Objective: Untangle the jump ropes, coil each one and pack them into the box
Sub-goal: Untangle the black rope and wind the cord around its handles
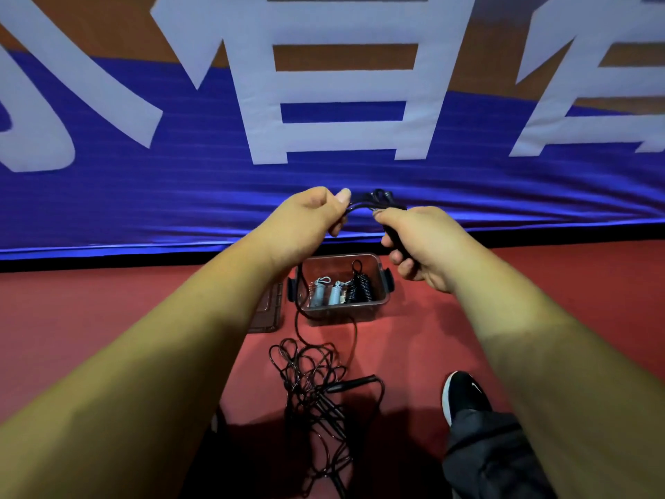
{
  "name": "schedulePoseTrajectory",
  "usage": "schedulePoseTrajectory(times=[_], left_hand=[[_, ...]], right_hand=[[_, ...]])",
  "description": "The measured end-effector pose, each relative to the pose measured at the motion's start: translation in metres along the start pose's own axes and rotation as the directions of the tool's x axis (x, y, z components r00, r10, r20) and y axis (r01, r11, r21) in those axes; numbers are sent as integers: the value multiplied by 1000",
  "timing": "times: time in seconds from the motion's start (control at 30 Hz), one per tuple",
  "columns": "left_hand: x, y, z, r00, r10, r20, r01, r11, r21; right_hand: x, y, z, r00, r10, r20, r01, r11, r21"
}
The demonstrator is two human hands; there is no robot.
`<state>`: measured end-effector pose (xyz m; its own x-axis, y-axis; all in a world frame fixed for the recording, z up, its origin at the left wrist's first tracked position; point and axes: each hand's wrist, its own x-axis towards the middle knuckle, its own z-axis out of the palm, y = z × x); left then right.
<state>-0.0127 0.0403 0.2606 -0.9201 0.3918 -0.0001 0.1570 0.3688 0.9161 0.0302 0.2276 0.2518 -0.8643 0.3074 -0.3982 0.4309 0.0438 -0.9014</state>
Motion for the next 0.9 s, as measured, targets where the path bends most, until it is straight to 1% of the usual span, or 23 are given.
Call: schedulePoseTrajectory(times=[0.07, 0.2, 0.27, 0.33, 0.4, 0.57, 0.63, 0.7, 0.77, 0.83, 0.9], left_hand=[[1, -6, -1, 999, 22, 23, -22, 1000, -16], [5, -17, -10, 999, -5, 38, 5, 1000, -5], [8, -22, -15, 999, 3, 44, -4, 1000, 7], [7, -24, -20, 996, 16, 84, -22, 997, 74], [5, -23, -24, 986, 28, 163, -57, 982, 178], [0, -22, -21, 957, -42, 286, -81, 910, 406], [0, -22, -20, 946, -36, 322, -120, 885, 450], [0, -22, -20, 937, -38, 348, -121, 898, 422], [-2, -19, -18, 932, -32, 360, -87, 947, 309], [-3, -19, -15, 937, -20, 348, -2, 998, 63], [-5, -19, -13, 935, -25, 355, 93, 980, -176]], right_hand=[[-2, -3, -1, 1000, 3, 8, -3, 1000, 23], [-6, -6, -3, 999, -8, 47, 7, 1000, 24], [-8, -7, -3, 998, -20, 61, 18, 999, 32], [-8, -7, -3, 997, -22, 78, 17, 998, 57], [-7, -5, -2, 994, -13, 111, 6, 998, 64], [-4, 0, 5, 989, -25, 144, 27, 1000, -11], [-4, 0, 6, 986, -47, 160, 50, 999, -19], [-4, 0, 5, 982, -60, 177, 61, 998, -4], [-4, -1, 4, 979, -66, 192, 66, 998, 9], [-4, -2, 3, 976, -77, 203, 77, 997, 6], [-4, -3, 3, 975, -88, 206, 87, 996, 15]])
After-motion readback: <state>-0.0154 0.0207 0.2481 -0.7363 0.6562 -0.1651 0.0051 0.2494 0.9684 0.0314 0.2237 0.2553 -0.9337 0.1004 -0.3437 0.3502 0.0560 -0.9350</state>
